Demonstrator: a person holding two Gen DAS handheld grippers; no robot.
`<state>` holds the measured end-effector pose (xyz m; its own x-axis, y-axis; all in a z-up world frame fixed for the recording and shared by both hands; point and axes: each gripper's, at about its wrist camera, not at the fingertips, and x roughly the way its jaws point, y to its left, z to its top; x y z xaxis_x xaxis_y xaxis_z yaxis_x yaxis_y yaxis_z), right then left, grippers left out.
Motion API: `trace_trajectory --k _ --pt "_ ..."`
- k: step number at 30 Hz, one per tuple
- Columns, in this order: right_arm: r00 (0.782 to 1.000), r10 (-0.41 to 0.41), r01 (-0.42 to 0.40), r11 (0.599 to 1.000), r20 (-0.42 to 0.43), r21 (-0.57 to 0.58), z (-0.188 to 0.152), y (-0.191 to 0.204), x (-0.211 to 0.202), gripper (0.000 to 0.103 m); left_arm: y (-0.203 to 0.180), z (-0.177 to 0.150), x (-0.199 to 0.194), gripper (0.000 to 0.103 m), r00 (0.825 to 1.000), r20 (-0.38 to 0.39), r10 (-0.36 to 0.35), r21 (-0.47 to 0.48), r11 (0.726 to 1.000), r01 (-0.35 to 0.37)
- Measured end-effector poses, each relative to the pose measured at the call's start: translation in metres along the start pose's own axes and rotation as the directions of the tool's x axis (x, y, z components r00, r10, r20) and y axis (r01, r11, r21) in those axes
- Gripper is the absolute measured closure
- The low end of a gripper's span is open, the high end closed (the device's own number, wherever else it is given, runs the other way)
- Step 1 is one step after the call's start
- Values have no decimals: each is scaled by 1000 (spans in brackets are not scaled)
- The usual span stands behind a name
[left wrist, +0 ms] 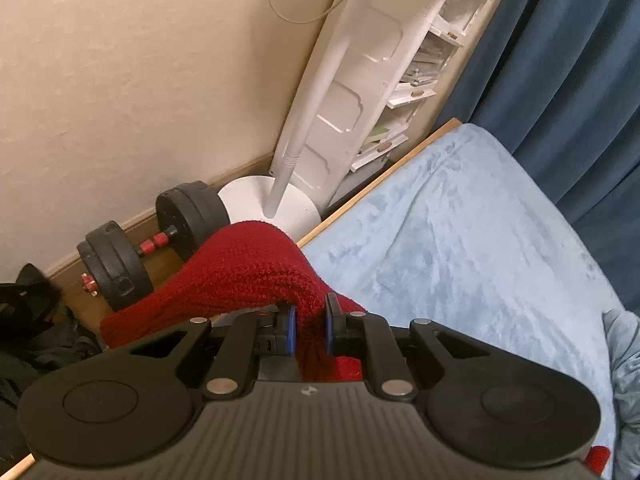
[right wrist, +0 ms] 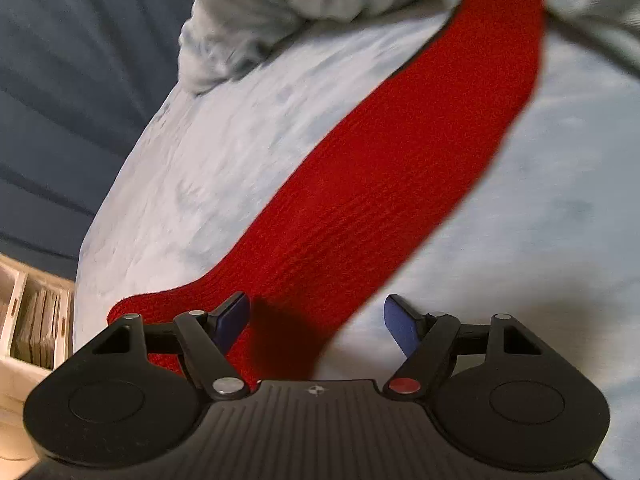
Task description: Fold small clothes
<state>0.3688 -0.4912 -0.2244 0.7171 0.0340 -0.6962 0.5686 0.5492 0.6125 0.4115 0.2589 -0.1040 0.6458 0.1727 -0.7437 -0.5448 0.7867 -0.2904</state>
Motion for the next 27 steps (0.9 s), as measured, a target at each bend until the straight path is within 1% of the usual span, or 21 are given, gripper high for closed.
trace_trajectory --k 1,2,3,5,6,7,8,9,10,12,13,15,16,18,19,21,22,23,24,25,27 --pt "1000 -6 6 1000 10 -28 1 5 4 28 -1 0 -1 88 1000 1 4 7 1000 -4" --pt "1000 -22 24 994 23 -107 2 13 6 57 -3 0 -1 88 1000 2 10 14 1000 -10" --pt "998 -60 65 974 30 -215 1 22 7 80 -4 0 -1 88 1000 4 14 17 1000 -14" --pt "989 -115 139 930 90 -341 2 28 -5 81 -8 0 -2 88 1000 10 20 26 999 -20" --pt "976 -170 207 915 134 -346 6 25 -11 82 -11 1 -2 88 1000 14 22 28 999 -23" --pt "954 -242 288 905 178 -313 11 17 -18 82 -13 0 -1 88 1000 17 22 30 999 -22" --pt "944 -280 318 915 176 -250 16 3 -24 82 -15 0 -1 88 1000 19 21 32 999 -22" --pt "947 -281 308 931 154 -195 18 -10 -26 81 -17 -1 0 88 1000 19 19 31 999 -20" --pt "946 -281 309 932 159 -192 15 -15 -27 81 -20 -3 1 88 1000 18 17 30 999 -18" --pt "943 -262 312 910 203 -274 3 -6 -27 79 -26 -6 2 88 999 21 26 41 999 -27" --pt "952 -236 287 911 196 -296 1 -4 -25 77 -28 -7 1 88 999 21 27 46 999 -28" --pt "964 -223 254 934 145 -250 6 -10 -28 60 -33 -7 -3 88 999 29 24 50 998 -25" --pt "970 -210 232 951 126 -206 10 -15 -33 55 -34 -6 -6 88 999 36 23 49 998 -25" --pt "971 -212 227 964 112 -140 13 -27 -55 34 -41 -2 -15 88 998 64 28 49 998 -32" --pt "971 -204 219 968 123 -122 8 -32 -70 30 -48 0 -21 88 996 82 36 53 998 -41" --pt "963 -201 221 970 177 -104 -9 -40 -101 30 -75 1 -33 88 987 142 73 116 989 -90" --pt "953 -218 244 964 213 -106 -20 -43 -111 30 -91 -2 -37 88 981 177 84 161 981 -113" --pt "950 -212 243 963 230 -116 -31 -47 -125 29 -115 -8 -43 88 972 220 85 222 966 -135" --pt "952 -202 235 964 231 -126 -38 -51 -133 30 -137 -15 -47 88 967 244 71 270 953 -138" --pt "952 -206 240 961 226 -135 -44 -55 -140 30 -165 -26 -53 88 965 262 30 336 934 -120" --pt "954 -209 242 960 216 -140 -50 -62 -147 30 -231 -69 -69 88 953 283 -105 518 854 -60"
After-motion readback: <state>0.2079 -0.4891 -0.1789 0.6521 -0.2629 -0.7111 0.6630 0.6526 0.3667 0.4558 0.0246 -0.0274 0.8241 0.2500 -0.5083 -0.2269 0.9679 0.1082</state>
